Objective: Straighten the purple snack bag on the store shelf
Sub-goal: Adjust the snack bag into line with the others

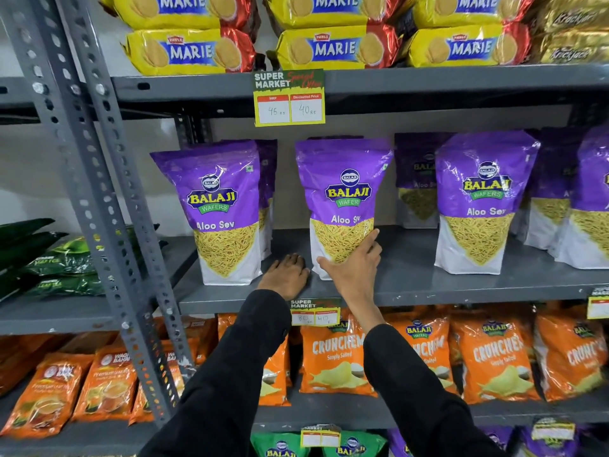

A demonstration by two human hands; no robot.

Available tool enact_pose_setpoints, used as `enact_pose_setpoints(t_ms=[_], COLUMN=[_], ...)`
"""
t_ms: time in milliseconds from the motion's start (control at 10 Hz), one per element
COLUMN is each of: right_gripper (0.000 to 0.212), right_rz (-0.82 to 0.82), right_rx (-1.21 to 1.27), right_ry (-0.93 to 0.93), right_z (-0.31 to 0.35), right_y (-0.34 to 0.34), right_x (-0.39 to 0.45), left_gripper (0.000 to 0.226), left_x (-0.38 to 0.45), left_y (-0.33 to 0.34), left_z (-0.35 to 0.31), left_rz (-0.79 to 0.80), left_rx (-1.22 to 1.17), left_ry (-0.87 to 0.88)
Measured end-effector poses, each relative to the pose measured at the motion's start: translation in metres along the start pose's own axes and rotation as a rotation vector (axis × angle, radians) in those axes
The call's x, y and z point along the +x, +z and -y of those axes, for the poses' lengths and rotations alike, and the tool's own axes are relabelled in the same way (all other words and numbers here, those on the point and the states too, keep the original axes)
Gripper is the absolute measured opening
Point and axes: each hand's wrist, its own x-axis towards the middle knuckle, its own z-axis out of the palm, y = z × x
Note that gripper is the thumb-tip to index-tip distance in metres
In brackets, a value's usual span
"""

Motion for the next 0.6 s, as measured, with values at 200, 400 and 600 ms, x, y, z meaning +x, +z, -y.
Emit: enact_pose_setpoints(t_ms=[200, 400, 600], right_gripper=[0.138, 0.142, 0.095], right_rz=[-0.004, 0.039, -0.108], right_rx=[0.010, 0.003, 0.243], right_ry=[-0.002, -0.029, -0.221], right_z=[-0.002, -0.003, -0.051], right_y=[0.001, -0.008, -0.044], right_x=[0.000, -0.008, -0.086], left_gripper=[0.058, 0.057, 0.064], left_x=[-0.003, -0.006, -0.024], left_y=[-0.002, -0.001, 0.000], left_z=[-0.001, -0.002, -0.007], left_rz=[0.008, -0.015, -0.407], left_rx=[0.002, 0.003, 0.003], left_ry=[0.013, 0.019, 0.007])
